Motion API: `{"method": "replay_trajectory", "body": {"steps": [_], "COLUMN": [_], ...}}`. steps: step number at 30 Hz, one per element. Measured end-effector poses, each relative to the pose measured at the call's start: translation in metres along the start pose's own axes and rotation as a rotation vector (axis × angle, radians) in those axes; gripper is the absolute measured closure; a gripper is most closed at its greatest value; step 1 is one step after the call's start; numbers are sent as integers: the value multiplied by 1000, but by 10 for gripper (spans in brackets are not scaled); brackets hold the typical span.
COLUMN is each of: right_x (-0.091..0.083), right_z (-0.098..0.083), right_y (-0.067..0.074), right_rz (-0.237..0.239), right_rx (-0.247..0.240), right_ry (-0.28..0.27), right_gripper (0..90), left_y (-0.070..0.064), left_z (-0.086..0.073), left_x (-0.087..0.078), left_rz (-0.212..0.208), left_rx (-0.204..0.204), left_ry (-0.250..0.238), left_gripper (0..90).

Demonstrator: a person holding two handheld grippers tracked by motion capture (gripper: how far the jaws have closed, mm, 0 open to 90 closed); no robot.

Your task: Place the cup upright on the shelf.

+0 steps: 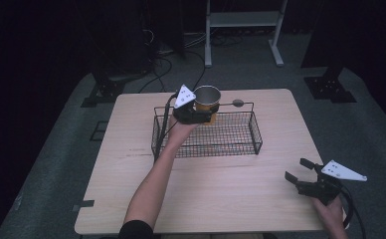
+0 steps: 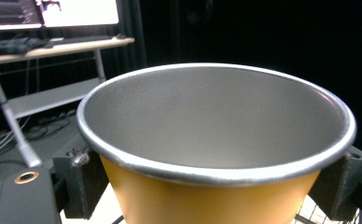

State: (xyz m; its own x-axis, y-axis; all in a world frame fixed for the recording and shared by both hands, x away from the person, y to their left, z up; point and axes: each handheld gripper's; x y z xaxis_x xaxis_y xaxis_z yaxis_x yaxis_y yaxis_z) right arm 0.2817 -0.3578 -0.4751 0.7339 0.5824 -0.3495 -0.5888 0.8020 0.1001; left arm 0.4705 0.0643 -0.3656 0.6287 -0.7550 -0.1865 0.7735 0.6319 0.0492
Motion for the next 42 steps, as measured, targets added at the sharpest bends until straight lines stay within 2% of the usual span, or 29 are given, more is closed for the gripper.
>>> {"method": "replay_trajectory", "body": {"steps": [3, 5, 9, 12, 16, 19, 20, 21, 22, 29, 31, 37, 39, 42], "right_x": [0, 0, 0, 0, 0, 0, 0, 0, 0, 0, 0, 0, 0, 0], "right_z": [0, 0, 0, 0, 0, 0, 0, 0, 0, 0, 0, 0, 0, 0], "right_y": [0, 0, 0, 0, 0, 1, 0, 0, 0, 0, 0, 0, 0, 1], "right_rz": [0, 0, 2, 2, 3, 3, 3, 3, 3, 4, 5, 6, 6, 5], "right_rx": [2, 4, -1, 1, -1, -6, -2, -2, -2, -4, -5, -6, -5, -8], "right_ry": [2, 0, 1, 2, 1, 3, 2, 1, 1, 1, 0, 0, -1, 1], "right_gripper": [137, 137, 137, 137, 137, 137, 137, 137, 137, 137, 137, 137, 137, 137], "left_y": [2, 6, 9, 12, 13, 15, 14, 14, 14, 11, 10, 11, 10, 11], "left_z": [-1, -2, -3, -8, -12, -15, -17, -17, -19, -24, -26, -30, -33, -34], "left_x": [2, 6, 10, 14, 18, 21, 24, 24, 26, 34, 37, 38, 40, 41], "left_rz": [-17, -39, -50, -81, -89, -100, -105, -105, -118, -174, -190, -206, -213, -216], "left_rx": [-5, -8, -3, -2, 19, 11, 21, 21, 39, 62, 97, 106, 119, 110], "left_ry": [-4, 15, 20, 54, 83, 90, 113, 113, 136, 190, 229, 251, 273, 277], "left_gripper": [135, 135, 135, 135, 134, 133, 133, 133, 133, 133, 132, 131, 130, 119]}}
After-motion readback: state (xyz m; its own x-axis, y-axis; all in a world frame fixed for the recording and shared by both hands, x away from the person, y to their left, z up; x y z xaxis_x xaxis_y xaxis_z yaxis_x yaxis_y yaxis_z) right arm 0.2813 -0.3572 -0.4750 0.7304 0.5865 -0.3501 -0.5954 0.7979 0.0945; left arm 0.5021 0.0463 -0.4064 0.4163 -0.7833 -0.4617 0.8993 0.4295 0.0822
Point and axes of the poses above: each handheld gripper's, and its own axes: x roughly forward along the jaws, z roughly out of its top, y roughly to its left, and after that the axes turned 3 degrees about y, right-handed
